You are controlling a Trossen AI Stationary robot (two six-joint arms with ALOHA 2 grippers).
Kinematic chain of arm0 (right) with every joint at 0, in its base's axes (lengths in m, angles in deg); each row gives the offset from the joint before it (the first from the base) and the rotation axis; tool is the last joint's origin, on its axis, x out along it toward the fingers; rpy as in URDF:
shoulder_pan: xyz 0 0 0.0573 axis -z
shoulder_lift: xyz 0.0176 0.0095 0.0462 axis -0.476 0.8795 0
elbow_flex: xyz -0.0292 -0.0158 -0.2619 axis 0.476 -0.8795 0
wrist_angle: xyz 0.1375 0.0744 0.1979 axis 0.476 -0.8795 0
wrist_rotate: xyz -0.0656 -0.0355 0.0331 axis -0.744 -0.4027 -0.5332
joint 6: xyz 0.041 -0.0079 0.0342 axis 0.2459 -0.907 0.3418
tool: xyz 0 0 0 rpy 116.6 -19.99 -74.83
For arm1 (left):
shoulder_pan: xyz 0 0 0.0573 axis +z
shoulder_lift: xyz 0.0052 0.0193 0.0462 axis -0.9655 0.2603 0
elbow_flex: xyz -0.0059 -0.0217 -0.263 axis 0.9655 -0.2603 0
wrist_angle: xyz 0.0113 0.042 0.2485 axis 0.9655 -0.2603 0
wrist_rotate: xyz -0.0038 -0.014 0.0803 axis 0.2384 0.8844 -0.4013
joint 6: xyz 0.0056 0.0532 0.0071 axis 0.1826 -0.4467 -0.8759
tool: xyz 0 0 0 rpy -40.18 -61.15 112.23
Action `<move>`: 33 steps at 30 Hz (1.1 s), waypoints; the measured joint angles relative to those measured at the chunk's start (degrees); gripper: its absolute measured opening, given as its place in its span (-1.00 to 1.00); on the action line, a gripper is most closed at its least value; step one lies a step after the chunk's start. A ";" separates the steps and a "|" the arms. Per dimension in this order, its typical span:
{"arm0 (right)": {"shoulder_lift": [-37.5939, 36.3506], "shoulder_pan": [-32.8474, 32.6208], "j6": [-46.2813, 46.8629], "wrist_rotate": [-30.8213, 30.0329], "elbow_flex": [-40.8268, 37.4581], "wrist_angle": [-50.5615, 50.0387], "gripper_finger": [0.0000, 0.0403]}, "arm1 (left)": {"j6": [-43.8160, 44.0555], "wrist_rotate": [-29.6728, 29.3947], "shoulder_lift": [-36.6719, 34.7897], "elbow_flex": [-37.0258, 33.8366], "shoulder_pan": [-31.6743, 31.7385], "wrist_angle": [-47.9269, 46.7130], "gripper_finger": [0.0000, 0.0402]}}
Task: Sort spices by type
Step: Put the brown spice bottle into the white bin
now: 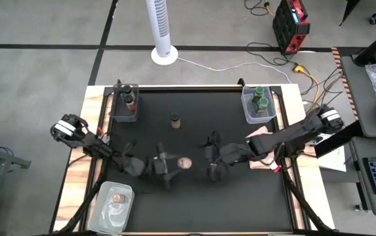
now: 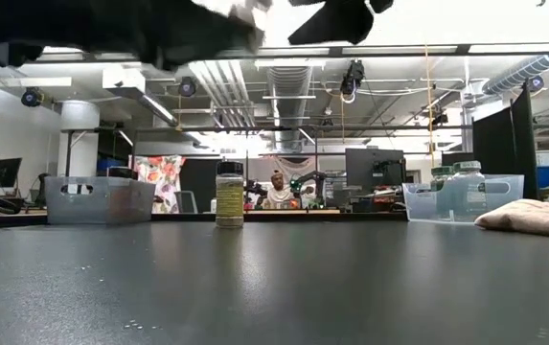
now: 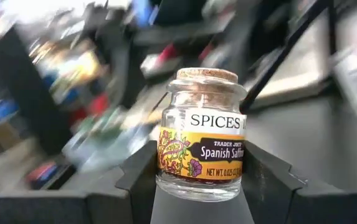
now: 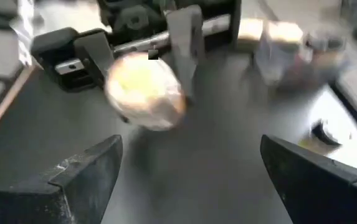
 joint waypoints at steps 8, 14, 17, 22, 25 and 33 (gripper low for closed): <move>-0.82 -1.86 -14.03 3.95 -18.48 44.23 0.85 | -3.18 5.51 -0.07 -4.56 0.13 12.90 -0.14; 3.71 -1.65 -16.99 5.95 -20.10 56.57 0.85 | -4.16 6.85 0.13 -1.99 0.52 11.81 -0.14; 6.16 -1.51 -17.97 6.72 -18.91 58.68 0.85 | -6.04 6.98 0.94 -0.72 0.73 11.50 -0.14; 9.07 -1.35 -20.16 6.69 -17.69 62.52 0.85 | -7.12 9.84 2.57 0.51 0.88 12.79 -0.14; 9.76 -1.06 -20.43 6.71 -17.13 62.86 0.85 | -7.48 10.45 3.34 0.56 0.88 14.81 -0.14; 10.92 -0.43 -20.81 7.45 -15.98 63.32 0.68 | -6.32 11.00 4.59 1.82 1.06 14.97 -0.14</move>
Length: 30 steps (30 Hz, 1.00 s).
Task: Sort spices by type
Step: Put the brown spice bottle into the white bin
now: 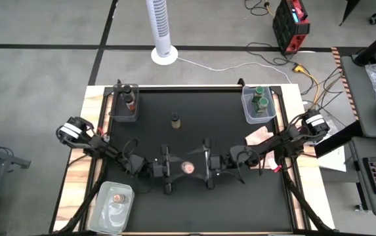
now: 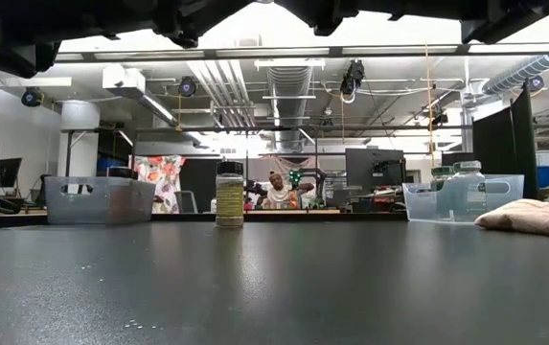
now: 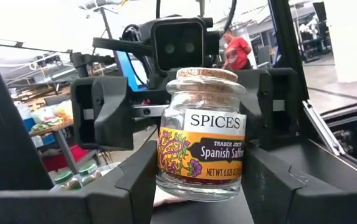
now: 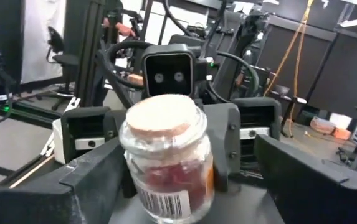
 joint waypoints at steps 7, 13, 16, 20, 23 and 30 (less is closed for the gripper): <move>1.08 0.06 -0.76 1.42 0.88 -0.59 0.43 | -0.20 -0.56 3.00 2.43 0.09 0.01 -0.07; 1.25 0.18 -0.63 0.97 1.03 -1.35 0.00 | -0.86 -2.08 3.69 3.02 0.20 -0.23 0.07; 1.25 0.16 -1.42 0.69 1.03 -2.02 -0.18 | -0.77 -2.29 3.45 2.67 0.20 -0.38 0.06; 1.23 0.23 -1.45 -0.50 1.03 -3.12 -0.18 | -0.82 -4.83 3.23 2.19 0.01 -0.62 0.04; 1.23 0.27 -1.15 -0.98 1.03 -4.29 -0.18 | -0.66 -6.43 3.06 1.65 -0.20 -0.66 0.04; 1.20 0.23 2.20 -4.51 0.99 -8.58 -0.18 | 1.43 -10.71 2.92 0.82 -0.71 -3.82 0.04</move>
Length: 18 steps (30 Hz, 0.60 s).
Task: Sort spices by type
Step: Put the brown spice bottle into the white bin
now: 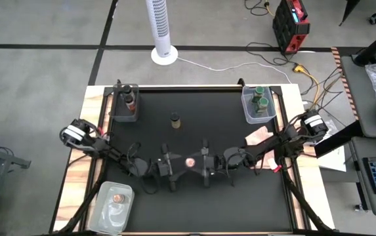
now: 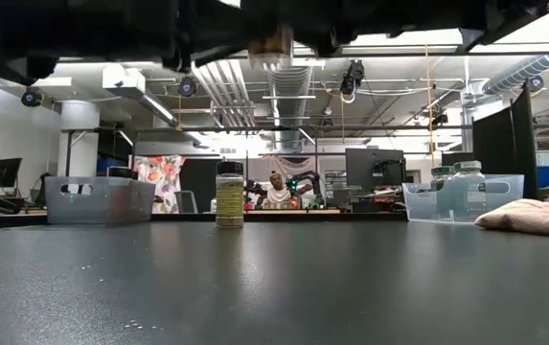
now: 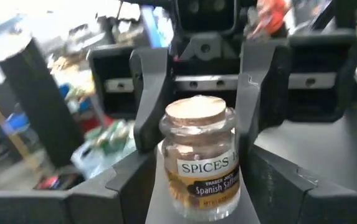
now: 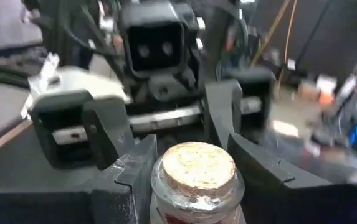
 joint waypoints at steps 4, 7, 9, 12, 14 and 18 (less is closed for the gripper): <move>0.00 0.11 5.99 -0.86 -0.82 -6.19 -0.18 | 3.62 -5.24 -0.09 -0.04 -0.84 -7.11 0.04; 1.07 -0.03 11.13 -0.58 -3.97 -4.54 -0.18 | 4.06 -6.36 -0.15 -0.13 -1.57 -9.94 0.05; 2.33 -0.02 13.53 -0.28 -6.90 -1.84 -0.18 | 5.12 -6.58 -0.40 -0.13 -1.85 -11.04 0.05; 6.50 0.11 15.53 -0.39 -10.45 6.52 -0.18 | 5.72 -7.54 -0.90 0.02 -2.11 -11.70 0.05; 9.69 0.13 16.33 -0.51 -11.29 14.11 -0.18 | 5.68 -7.51 -1.02 -0.04 -2.11 -12.43 0.05; 17.86 0.07 17.99 -0.31 -11.43 21.04 -0.18 | 5.25 -8.19 -2.31 0.04 -2.11 -12.02 0.05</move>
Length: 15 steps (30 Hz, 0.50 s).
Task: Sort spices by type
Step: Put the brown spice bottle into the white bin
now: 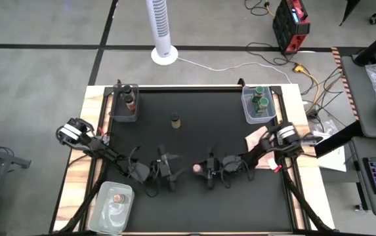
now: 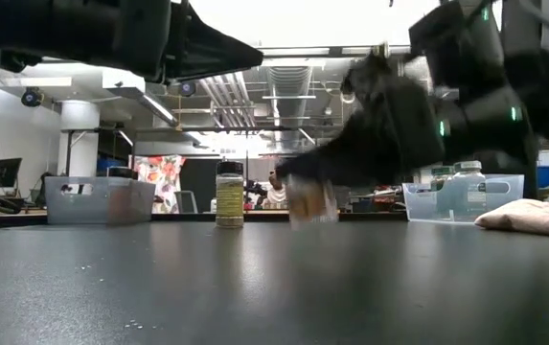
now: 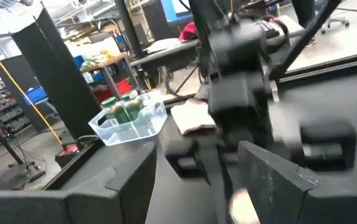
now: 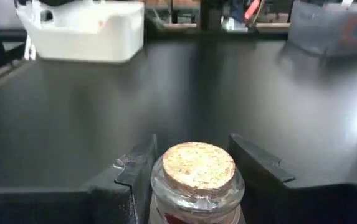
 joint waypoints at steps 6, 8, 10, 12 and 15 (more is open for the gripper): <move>6.53 0.02 0.89 -0.27 1.38 8.00 -0.18 | -0.16 -0.85 -0.27 -0.02 0.00 -0.32 0.05; 7.55 0.02 0.39 -0.45 1.80 8.33 -0.11 | -0.20 -0.87 -0.27 -0.02 0.00 -0.45 0.05; 7.78 0.02 -0.03 -0.45 2.13 8.74 0.08 | -0.20 -0.86 -0.27 -0.02 0.00 -0.38 0.05; 8.00 0.02 0.22 -0.62 2.18 8.44 0.31 | -0.20 -0.87 -0.27 -0.03 0.00 -0.48 0.05; 7.48 0.02 0.69 -1.29 2.16 7.48 0.59 | -0.20 -0.89 -0.27 -0.04 0.00 -0.71 0.05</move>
